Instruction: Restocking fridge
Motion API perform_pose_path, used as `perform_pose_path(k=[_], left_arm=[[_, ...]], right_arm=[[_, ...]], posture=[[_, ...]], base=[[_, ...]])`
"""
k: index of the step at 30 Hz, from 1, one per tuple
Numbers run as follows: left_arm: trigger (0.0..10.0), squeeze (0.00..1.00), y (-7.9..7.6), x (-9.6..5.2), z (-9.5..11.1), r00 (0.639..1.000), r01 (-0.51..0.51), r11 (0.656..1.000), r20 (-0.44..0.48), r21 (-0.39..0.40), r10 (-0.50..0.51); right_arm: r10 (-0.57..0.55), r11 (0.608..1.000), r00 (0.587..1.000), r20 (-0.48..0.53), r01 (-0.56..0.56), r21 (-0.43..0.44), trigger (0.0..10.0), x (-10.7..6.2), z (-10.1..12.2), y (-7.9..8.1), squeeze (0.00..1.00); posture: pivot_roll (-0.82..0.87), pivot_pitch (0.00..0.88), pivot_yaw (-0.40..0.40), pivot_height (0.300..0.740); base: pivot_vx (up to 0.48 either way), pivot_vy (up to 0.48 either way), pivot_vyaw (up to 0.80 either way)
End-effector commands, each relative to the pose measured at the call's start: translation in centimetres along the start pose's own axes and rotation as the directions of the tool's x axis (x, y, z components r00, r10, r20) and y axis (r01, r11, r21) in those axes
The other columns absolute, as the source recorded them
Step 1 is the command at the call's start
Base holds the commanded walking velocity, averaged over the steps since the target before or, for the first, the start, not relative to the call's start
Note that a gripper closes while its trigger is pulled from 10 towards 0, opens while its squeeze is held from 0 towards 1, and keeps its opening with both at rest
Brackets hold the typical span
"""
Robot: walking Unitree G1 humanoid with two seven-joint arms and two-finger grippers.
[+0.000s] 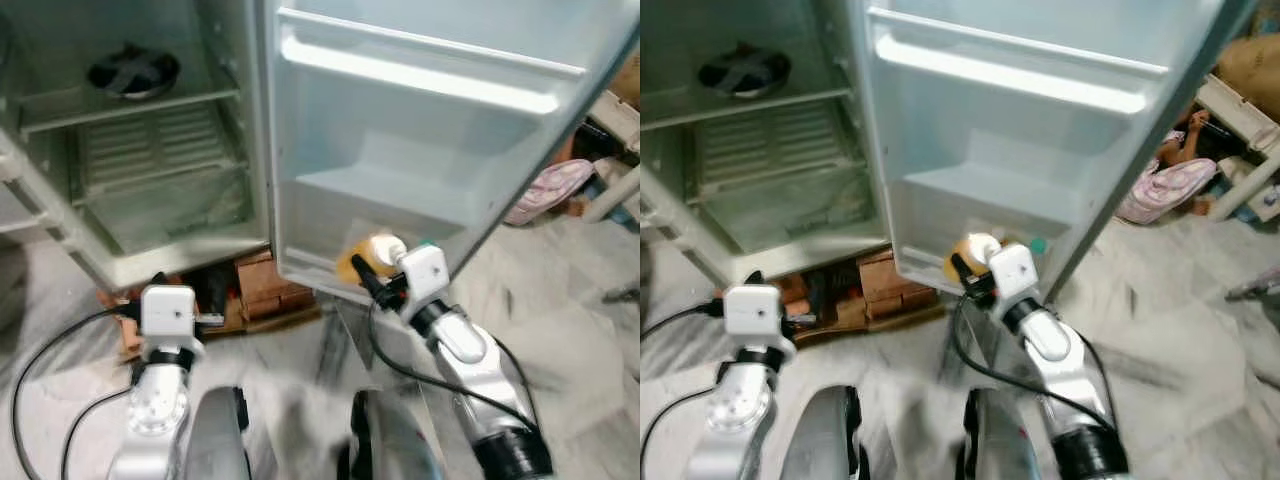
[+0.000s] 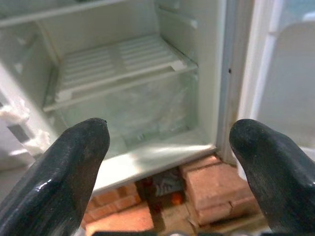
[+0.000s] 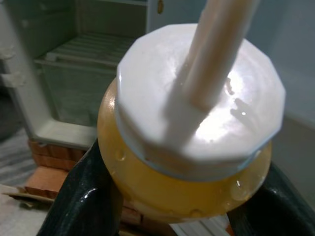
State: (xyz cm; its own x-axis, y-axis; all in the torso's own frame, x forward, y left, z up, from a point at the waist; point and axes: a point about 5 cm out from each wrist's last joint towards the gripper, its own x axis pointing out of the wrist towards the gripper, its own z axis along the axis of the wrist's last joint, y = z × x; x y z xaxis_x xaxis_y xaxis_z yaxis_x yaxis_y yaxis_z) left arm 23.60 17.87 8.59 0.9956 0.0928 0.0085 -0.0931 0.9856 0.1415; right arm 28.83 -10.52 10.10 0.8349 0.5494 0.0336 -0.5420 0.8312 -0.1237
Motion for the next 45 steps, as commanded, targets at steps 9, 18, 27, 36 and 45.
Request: perform_pose_path(k=[9,18,27,36,45], left_arm=[[10.0,0.00,-0.7,-0.2,-0.2,1.000,0.021,1.000,-0.009,-0.014,-0.021],[10.0,0.00,-0.8,-0.3,-0.2,1.000,0.022,1.000,-0.009,-0.014,-0.022],[10.0,0.00,-0.8,-0.3,-0.3,1.000,0.013,1.000,-0.021,-0.012,-0.013],[10.0,0.00,0.3,-0.9,-1.1,0.997,-0.041,0.999,-0.066,0.032,0.043],[10.0,0.00,0.2,-1.6,-0.8,0.994,-0.070,0.997,-0.087,0.019,0.071]], right_arm=[[-0.033,0.999,0.999,-0.010,0.033,-0.018,10.0,-0.5,-0.1,-1.1,0.00],[-0.026,0.999,1.000,-0.008,0.026,-0.020,10.0,-0.5,-0.1,-1.0,0.00],[-0.016,1.000,1.000,-0.011,0.016,-0.018,10.0,-0.5,-0.2,-1.0,0.00],[0.042,0.999,0.998,-0.049,-0.042,-0.005,10.0,-0.2,-1.0,-0.2,0.00],[0.075,0.997,0.996,-0.053,-0.076,-0.017,10.0,1.3,-1.1,-0.1,0.00]], posture=[[-0.02,0.159,-0.037,0.617],[-0.01,0.161,-0.037,0.617],[-0.01,0.161,-0.039,0.617],[0.00,0.165,-0.035,0.617],[0.02,0.170,-0.041,0.572]], base=[[0.296,0.000,0.00],[0.299,0.000,0.00],[0.241,0.000,0.00],[0.000,0.000,0.00],[0.000,0.000,0.00]])
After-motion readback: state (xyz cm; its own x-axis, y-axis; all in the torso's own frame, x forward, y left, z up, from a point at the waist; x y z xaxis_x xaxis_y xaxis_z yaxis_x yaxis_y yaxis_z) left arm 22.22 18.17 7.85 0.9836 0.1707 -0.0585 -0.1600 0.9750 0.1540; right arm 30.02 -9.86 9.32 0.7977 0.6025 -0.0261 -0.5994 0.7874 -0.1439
